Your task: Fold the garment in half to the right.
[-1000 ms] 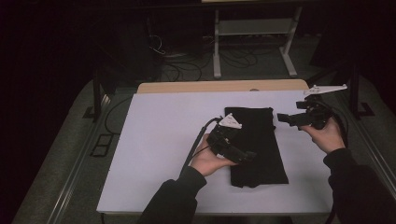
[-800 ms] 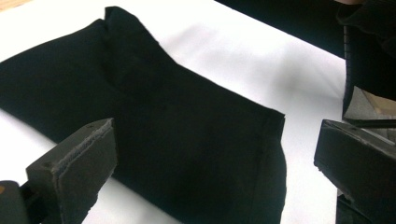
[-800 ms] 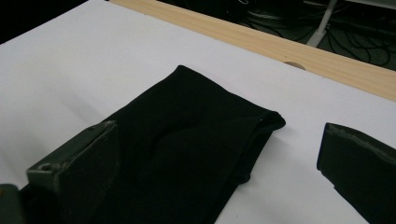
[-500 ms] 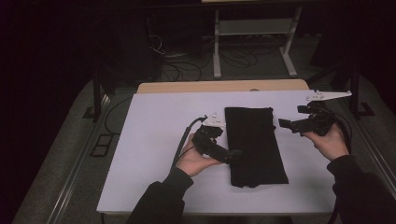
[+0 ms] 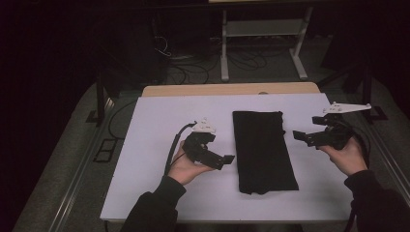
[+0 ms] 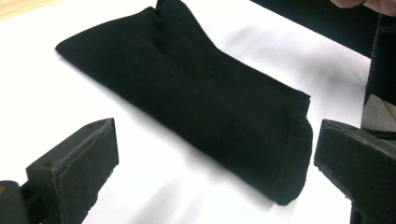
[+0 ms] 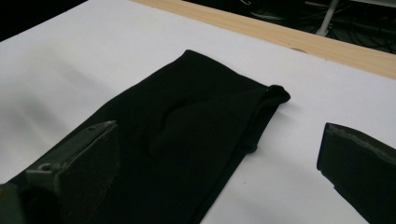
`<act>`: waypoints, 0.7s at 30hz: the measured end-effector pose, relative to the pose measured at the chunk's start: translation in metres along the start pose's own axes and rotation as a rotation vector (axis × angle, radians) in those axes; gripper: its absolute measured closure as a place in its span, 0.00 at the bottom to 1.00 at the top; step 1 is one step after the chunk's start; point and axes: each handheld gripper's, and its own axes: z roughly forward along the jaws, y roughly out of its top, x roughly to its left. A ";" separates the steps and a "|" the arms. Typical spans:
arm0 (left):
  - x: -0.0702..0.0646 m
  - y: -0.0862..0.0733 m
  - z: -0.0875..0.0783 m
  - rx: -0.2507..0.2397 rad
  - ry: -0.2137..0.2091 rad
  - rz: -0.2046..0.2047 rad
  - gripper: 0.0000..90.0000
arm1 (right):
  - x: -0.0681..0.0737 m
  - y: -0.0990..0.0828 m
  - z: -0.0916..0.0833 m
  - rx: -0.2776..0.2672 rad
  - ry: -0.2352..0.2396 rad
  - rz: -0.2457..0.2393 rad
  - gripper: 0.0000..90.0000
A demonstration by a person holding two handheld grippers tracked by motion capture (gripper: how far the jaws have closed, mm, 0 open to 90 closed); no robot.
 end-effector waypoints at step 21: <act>0.026 -0.035 -0.029 -0.047 0.044 -0.076 0.00 | 0.006 -0.029 -0.007 0.016 0.008 0.002 0.00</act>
